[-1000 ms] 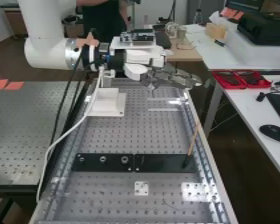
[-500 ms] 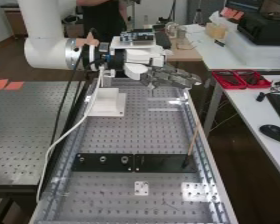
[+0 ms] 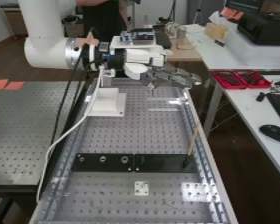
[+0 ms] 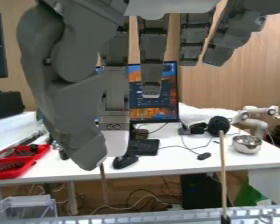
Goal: Grab the drill bit and place it in the clear container
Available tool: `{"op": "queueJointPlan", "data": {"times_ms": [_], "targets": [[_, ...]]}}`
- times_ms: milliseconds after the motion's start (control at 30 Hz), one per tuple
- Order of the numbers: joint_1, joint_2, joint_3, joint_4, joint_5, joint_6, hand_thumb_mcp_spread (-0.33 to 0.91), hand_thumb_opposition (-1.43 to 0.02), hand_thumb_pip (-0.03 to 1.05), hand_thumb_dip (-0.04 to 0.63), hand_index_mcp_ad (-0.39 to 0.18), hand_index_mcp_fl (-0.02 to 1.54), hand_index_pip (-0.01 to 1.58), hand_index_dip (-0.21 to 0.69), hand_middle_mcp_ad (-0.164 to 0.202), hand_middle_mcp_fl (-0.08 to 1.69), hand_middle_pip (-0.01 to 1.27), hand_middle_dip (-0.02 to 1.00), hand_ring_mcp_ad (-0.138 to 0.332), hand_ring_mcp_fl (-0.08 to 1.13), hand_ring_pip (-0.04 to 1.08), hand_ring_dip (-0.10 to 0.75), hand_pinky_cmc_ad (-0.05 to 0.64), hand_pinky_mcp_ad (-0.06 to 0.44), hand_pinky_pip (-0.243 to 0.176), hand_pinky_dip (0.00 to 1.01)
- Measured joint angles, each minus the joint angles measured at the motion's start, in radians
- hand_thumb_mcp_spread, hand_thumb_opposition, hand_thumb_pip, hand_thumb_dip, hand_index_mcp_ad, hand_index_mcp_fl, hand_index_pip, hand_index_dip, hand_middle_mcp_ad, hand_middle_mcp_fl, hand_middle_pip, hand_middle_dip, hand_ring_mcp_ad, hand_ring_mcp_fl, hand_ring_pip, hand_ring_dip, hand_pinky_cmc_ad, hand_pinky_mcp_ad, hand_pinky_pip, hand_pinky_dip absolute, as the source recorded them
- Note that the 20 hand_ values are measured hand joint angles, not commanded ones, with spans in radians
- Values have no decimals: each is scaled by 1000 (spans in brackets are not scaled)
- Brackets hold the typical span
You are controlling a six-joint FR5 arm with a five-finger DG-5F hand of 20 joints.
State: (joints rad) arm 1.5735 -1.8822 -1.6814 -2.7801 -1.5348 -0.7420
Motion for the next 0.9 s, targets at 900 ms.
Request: {"op": "queueJointPlan", "data": {"times_ms": [900], "targets": [[87,-47,52,-11,-79,48,518,-955,494,269,-106,885,1063,271,65,400,126,175,162,45,106,65,267,192,-58,192]]}}
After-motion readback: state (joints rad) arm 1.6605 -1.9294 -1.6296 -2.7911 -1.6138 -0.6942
